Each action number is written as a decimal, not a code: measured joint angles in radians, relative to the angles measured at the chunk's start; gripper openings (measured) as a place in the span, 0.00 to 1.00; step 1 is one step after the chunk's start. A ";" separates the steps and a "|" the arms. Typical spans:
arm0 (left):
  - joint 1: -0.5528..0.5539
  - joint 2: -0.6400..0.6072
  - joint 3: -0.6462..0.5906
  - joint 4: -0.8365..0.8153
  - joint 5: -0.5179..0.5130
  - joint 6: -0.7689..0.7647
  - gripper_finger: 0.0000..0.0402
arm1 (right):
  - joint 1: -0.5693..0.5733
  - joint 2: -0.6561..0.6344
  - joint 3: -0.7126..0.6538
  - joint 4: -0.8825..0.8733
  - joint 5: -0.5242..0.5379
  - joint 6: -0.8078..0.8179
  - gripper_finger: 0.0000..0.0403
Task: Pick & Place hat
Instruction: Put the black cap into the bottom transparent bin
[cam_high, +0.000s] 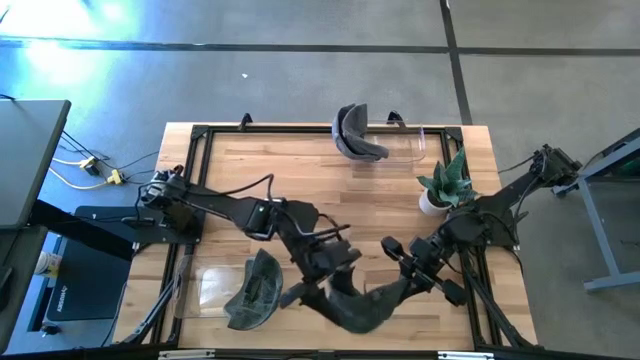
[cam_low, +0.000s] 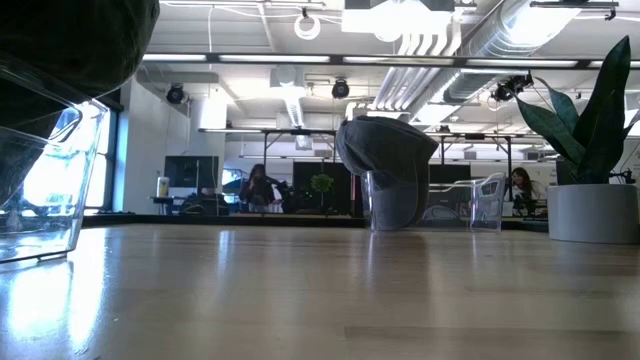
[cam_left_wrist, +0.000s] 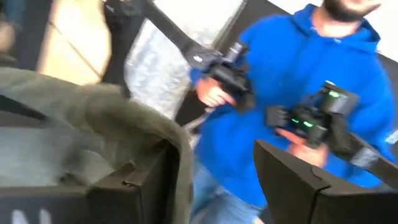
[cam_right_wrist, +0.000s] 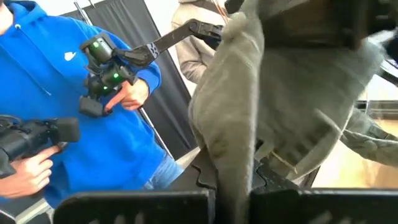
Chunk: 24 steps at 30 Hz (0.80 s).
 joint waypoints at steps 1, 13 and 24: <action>-0.002 0.000 0.000 0.000 0.020 -0.009 0.52 | 0.000 0.000 0.000 0.000 -0.004 0.006 0.01; 0.055 0.000 0.000 -0.032 -0.066 -0.040 0.40 | 0.000 -0.001 0.000 0.066 -0.020 0.018 0.00; 0.041 0.081 0.003 0.085 -0.109 -0.158 0.45 | 0.013 -0.001 0.000 0.021 0.029 0.005 0.00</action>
